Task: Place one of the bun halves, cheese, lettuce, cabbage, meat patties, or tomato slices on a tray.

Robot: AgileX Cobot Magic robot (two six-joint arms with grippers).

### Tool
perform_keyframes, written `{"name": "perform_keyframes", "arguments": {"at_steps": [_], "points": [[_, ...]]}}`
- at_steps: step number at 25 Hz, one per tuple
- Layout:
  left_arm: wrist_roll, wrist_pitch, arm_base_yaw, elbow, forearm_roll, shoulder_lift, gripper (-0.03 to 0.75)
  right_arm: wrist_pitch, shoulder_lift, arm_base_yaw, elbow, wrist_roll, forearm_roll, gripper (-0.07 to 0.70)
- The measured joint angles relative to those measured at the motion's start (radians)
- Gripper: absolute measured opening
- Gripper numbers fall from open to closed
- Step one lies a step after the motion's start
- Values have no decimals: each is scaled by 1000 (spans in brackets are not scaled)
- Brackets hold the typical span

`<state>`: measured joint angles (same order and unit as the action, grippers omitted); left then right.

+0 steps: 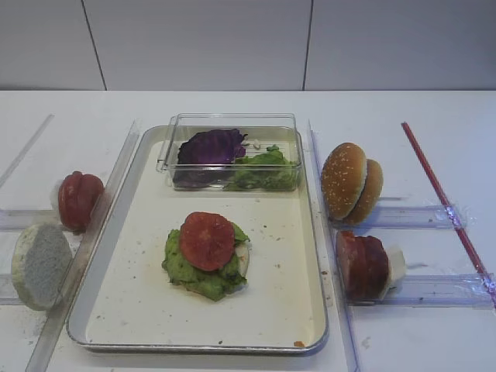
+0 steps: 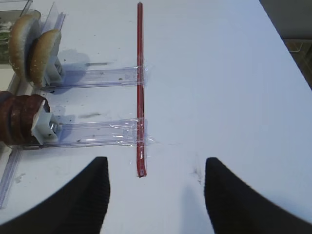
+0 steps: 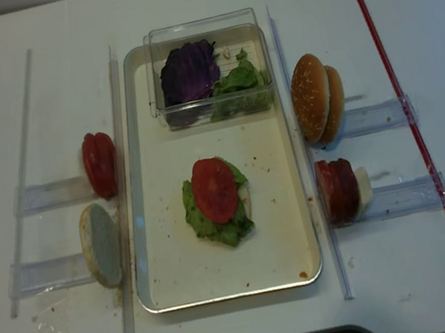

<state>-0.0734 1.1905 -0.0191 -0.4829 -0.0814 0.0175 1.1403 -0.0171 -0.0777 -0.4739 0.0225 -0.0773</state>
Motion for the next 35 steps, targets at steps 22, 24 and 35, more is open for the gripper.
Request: {"name": "perform_keyframes", "arguments": {"at_steps": [22,24,35], "points": [[0,0,12,0,0,0,433,0,0,0,0,0,0,445],[2,-2,12,0,0,0,433,0,0,0,0,2,0,445],[2,-2,12,0,0,0,433,0,0,0,0,4,0,445]]}}
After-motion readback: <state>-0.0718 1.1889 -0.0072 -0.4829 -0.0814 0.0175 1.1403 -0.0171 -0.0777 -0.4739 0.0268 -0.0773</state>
